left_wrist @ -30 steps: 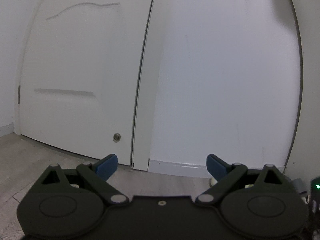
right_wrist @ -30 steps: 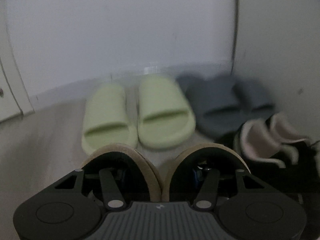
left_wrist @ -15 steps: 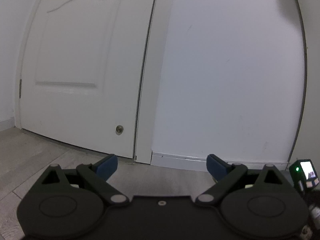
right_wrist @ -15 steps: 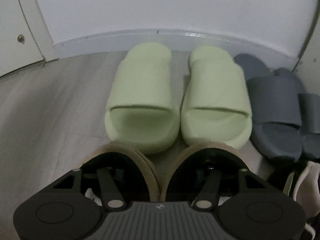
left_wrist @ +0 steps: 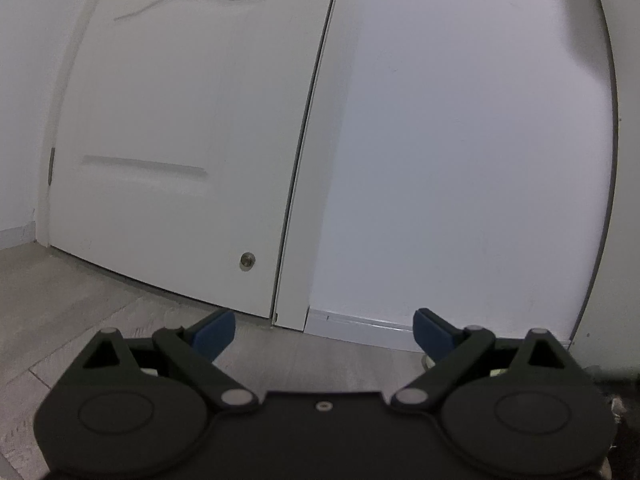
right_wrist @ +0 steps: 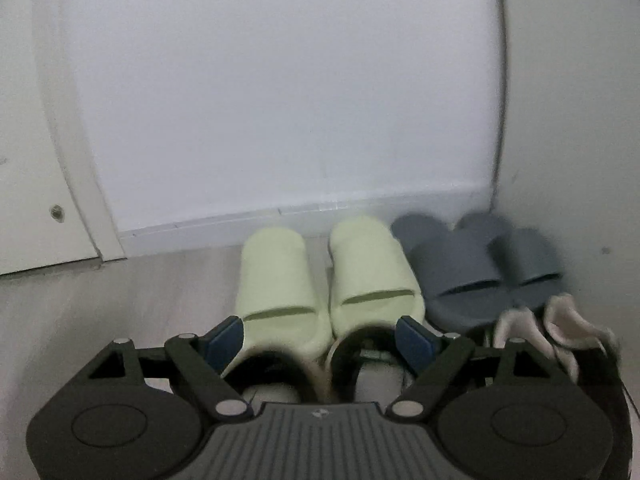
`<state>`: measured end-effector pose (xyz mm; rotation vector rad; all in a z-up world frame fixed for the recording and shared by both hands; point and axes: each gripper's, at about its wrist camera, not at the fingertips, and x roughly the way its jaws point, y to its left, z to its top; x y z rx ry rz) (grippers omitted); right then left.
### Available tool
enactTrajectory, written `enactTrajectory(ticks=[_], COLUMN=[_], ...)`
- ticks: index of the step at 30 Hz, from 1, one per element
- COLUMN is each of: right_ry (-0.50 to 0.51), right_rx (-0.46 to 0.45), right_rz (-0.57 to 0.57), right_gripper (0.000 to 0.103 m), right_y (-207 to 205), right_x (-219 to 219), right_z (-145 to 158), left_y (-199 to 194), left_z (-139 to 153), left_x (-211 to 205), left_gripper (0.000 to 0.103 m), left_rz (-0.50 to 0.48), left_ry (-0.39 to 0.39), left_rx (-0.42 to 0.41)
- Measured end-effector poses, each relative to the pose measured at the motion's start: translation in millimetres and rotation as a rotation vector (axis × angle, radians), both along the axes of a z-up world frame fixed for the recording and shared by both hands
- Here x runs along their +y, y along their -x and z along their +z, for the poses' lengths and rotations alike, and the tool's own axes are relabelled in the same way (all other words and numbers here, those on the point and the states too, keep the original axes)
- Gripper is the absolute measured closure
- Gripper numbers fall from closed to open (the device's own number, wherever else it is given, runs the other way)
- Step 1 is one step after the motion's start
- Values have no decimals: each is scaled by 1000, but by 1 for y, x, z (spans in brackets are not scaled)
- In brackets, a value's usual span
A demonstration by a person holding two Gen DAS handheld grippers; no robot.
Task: Organize scattered shoes
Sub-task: 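Lower the sneakers in front of the pale green slides and open the right tool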
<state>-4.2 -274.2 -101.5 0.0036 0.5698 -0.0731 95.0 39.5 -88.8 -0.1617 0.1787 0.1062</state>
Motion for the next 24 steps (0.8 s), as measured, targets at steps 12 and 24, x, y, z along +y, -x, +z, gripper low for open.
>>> enactTrajectory(ticks=[12, 24], right_ry=[310, 334], right_rx=[76, 110], right_rz=[161, 59], right_gripper=[20, 16], right_y=[34, 26], right_x=[71, 48], right_z=[-69, -71], left_y=[13, 26], left_z=[3, 5], left_x=[-2, -18], left_gripper=[6, 6], left_rz=[-4, -9], left_ry=[-14, -26], left_rx=[8, 0])
